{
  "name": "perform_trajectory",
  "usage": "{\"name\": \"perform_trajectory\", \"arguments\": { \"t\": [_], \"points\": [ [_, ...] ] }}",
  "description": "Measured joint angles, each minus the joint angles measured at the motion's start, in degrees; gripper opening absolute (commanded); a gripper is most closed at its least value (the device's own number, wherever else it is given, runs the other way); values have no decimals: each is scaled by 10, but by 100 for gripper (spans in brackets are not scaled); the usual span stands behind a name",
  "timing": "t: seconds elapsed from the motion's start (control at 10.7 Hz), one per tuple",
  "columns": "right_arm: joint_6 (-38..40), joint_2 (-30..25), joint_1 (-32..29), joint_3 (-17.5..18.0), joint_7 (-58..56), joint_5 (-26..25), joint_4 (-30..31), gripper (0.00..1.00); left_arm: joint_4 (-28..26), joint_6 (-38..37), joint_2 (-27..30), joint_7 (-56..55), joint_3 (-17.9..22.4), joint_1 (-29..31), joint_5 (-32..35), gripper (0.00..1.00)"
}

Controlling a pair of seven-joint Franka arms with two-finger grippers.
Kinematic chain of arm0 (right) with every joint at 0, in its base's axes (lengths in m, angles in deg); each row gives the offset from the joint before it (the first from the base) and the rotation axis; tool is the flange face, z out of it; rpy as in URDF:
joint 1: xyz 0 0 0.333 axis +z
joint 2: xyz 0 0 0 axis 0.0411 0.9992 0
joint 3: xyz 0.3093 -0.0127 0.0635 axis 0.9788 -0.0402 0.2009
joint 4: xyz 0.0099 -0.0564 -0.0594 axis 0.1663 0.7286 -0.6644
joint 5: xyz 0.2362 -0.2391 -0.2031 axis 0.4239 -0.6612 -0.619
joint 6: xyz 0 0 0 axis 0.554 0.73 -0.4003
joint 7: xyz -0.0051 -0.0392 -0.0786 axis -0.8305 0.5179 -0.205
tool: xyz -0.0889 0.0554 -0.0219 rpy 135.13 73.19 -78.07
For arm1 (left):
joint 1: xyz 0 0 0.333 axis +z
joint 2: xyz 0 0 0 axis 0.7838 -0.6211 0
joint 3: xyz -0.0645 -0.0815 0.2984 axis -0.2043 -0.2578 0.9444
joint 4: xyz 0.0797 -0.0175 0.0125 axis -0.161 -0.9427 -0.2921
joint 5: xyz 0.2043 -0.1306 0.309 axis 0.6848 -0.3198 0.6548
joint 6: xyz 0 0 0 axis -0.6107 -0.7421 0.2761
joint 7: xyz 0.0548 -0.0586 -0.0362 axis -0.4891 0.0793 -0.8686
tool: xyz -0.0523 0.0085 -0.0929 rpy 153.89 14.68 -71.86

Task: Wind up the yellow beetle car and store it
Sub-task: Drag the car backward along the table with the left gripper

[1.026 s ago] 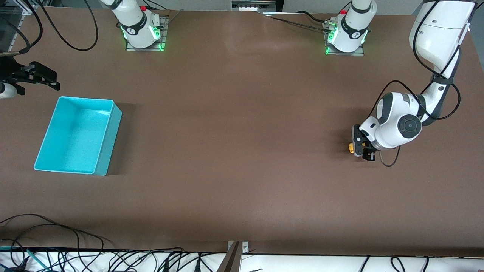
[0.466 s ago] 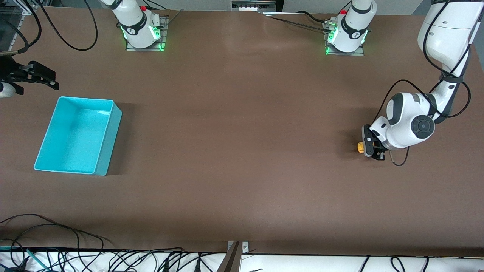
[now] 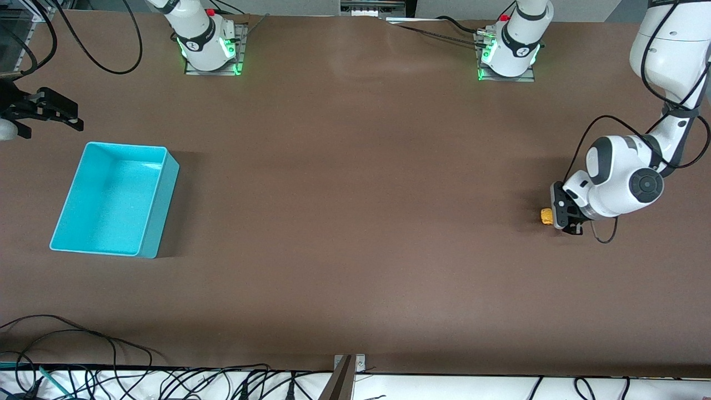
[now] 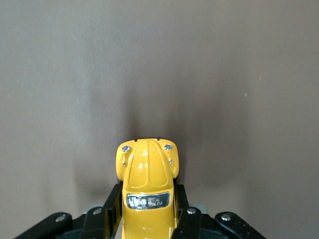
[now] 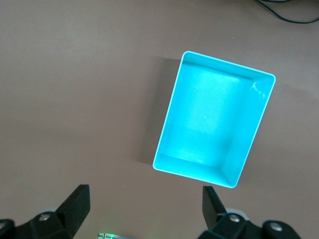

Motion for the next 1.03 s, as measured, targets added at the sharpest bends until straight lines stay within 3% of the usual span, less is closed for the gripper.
{"name": "perform_trajectory", "arguments": {
  "t": [1.03],
  "points": [
    [-16, 13, 1, 2, 0, 0, 0, 100, 32, 0, -19, 115, 0, 87, 0, 1]
  ]
}}
